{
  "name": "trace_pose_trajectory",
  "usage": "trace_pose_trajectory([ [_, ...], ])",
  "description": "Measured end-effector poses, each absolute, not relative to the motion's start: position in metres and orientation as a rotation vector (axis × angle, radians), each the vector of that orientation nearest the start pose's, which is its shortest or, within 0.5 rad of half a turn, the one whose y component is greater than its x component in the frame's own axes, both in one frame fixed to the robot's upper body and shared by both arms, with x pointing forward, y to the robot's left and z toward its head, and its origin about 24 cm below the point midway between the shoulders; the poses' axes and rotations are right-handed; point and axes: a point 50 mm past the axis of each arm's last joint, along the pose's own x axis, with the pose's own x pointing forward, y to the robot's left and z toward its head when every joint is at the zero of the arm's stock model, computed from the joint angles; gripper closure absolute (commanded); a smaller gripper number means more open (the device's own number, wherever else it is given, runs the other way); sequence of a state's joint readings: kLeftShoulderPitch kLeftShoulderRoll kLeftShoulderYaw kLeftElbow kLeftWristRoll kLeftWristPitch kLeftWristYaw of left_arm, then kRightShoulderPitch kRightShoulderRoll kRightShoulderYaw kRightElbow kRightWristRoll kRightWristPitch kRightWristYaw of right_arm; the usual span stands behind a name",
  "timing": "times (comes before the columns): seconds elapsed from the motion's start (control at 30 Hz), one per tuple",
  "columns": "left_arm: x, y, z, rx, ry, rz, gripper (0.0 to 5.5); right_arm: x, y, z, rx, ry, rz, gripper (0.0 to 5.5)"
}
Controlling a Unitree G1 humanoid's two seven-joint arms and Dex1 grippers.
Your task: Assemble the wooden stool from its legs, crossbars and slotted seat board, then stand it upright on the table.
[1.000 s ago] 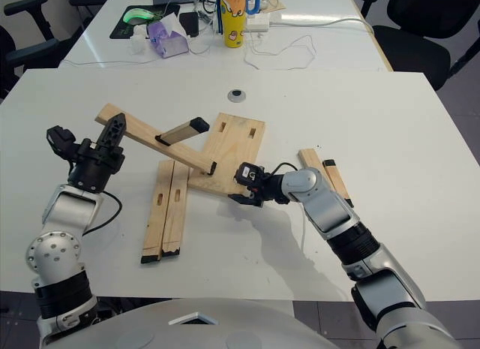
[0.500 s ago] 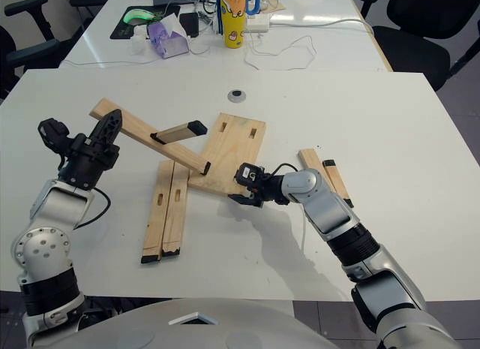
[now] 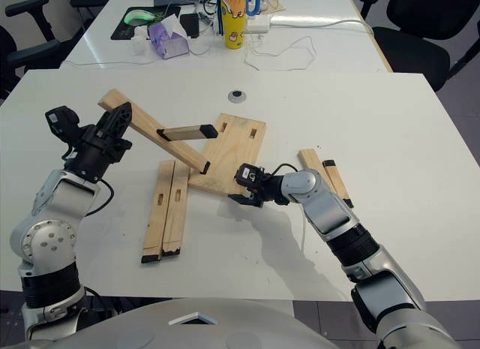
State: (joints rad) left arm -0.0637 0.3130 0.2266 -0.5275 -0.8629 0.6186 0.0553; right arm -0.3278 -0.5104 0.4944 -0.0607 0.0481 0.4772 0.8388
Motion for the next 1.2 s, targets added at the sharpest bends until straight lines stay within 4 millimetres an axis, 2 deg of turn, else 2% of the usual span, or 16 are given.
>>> trace_pose_trajectory([
  [0.17,0.236,0.179,0.146,-0.399,0.011,-0.13,4.45,0.258,-0.109,0.05,-0.507,0.472,1.175,2.61],
  [0.33,0.232,0.172,0.146,-0.368,0.022,-0.11,4.45,0.258,-0.109,0.048,-0.502,0.477,1.166,2.61],
  [0.57,0.23,0.145,0.151,-0.166,0.017,-0.23,4.45,0.259,-0.109,0.044,-0.502,0.487,1.151,2.61],
  [0.97,0.231,0.14,0.142,-0.132,0.021,-0.256,4.45,0.258,-0.11,0.041,-0.504,0.463,1.135,2.61],
  [1.2,0.228,0.13,0.14,-0.036,0.013,-0.322,4.45,0.259,-0.109,0.039,-0.498,0.442,1.123,2.61],
])
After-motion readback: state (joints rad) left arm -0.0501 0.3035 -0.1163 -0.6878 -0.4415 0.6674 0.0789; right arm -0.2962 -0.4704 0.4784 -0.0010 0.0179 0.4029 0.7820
